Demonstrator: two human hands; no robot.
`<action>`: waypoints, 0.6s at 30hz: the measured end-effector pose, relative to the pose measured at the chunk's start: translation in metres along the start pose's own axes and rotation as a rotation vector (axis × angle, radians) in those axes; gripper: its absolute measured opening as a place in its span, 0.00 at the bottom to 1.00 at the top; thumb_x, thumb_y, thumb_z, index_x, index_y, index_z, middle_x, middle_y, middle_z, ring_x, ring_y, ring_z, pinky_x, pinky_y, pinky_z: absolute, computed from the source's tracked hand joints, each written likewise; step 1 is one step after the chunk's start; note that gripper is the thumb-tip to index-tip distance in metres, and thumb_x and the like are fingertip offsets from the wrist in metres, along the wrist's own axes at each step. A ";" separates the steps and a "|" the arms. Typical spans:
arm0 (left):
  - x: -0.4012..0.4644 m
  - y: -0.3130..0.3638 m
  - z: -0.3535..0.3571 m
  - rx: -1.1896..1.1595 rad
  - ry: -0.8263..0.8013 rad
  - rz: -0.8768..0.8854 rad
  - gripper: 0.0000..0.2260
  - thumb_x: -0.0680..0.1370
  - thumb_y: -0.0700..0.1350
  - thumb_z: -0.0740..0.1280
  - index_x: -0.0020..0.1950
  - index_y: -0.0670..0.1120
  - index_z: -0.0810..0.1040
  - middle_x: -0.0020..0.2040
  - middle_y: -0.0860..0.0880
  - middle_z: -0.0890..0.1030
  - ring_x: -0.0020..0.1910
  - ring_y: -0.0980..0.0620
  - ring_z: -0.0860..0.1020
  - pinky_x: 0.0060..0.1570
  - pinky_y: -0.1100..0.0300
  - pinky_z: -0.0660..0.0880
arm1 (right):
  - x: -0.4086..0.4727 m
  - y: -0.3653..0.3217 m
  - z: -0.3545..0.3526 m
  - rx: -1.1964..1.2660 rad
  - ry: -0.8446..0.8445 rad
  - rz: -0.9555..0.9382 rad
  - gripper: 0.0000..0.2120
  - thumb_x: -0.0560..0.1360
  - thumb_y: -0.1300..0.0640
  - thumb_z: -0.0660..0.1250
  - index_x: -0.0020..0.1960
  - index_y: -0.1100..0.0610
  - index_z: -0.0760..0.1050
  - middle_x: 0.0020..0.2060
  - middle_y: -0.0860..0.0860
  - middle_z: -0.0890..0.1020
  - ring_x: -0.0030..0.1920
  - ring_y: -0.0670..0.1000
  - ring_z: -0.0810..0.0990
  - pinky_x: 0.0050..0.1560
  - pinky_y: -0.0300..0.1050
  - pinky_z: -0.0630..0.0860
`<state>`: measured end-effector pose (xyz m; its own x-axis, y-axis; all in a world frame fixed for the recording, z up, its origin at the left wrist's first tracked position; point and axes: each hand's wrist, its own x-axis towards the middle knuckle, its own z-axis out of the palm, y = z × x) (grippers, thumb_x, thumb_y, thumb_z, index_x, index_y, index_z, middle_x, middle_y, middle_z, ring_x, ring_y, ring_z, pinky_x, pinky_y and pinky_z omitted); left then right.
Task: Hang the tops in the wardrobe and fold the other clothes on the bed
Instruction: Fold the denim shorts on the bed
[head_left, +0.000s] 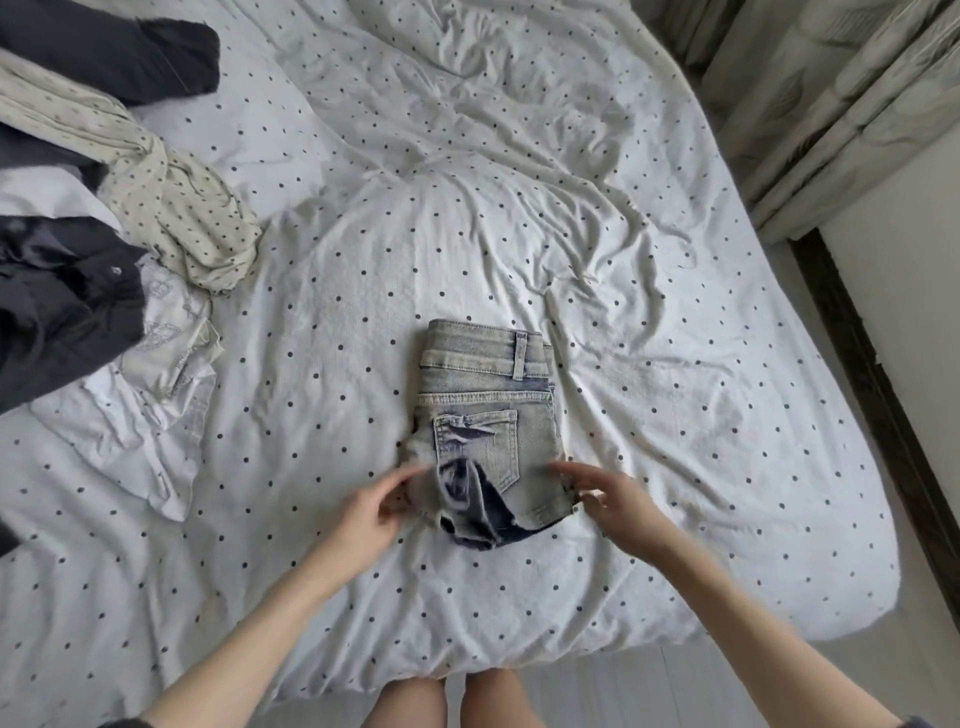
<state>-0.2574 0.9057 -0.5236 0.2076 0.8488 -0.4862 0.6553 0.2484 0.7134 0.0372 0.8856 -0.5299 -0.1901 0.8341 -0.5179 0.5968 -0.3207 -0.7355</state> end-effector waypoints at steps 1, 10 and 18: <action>-0.002 -0.002 0.003 0.072 0.047 0.060 0.26 0.69 0.23 0.64 0.62 0.45 0.77 0.55 0.49 0.78 0.53 0.53 0.77 0.48 0.81 0.65 | -0.003 0.004 0.004 -0.150 0.005 -0.057 0.33 0.73 0.74 0.57 0.67 0.43 0.68 0.53 0.47 0.80 0.52 0.48 0.79 0.46 0.30 0.73; 0.027 0.003 -0.002 0.315 0.316 0.429 0.13 0.63 0.23 0.68 0.42 0.35 0.81 0.46 0.48 0.73 0.47 0.51 0.71 0.45 0.59 0.70 | -0.003 0.019 0.010 -0.622 0.243 -0.481 0.33 0.60 0.78 0.74 0.64 0.65 0.74 0.44 0.55 0.84 0.43 0.56 0.82 0.29 0.47 0.80; 0.032 0.020 -0.008 0.190 0.376 0.408 0.06 0.69 0.29 0.64 0.40 0.38 0.77 0.39 0.51 0.75 0.39 0.58 0.72 0.42 0.76 0.66 | 0.000 0.012 -0.004 -0.609 0.309 -0.525 0.22 0.65 0.72 0.74 0.57 0.61 0.79 0.41 0.54 0.82 0.35 0.55 0.80 0.27 0.43 0.76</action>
<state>-0.2437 0.9416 -0.5204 0.2214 0.9741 0.0454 0.7027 -0.1916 0.6852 0.0476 0.8832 -0.5367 -0.3901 0.9202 0.0310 0.8220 0.3633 -0.4385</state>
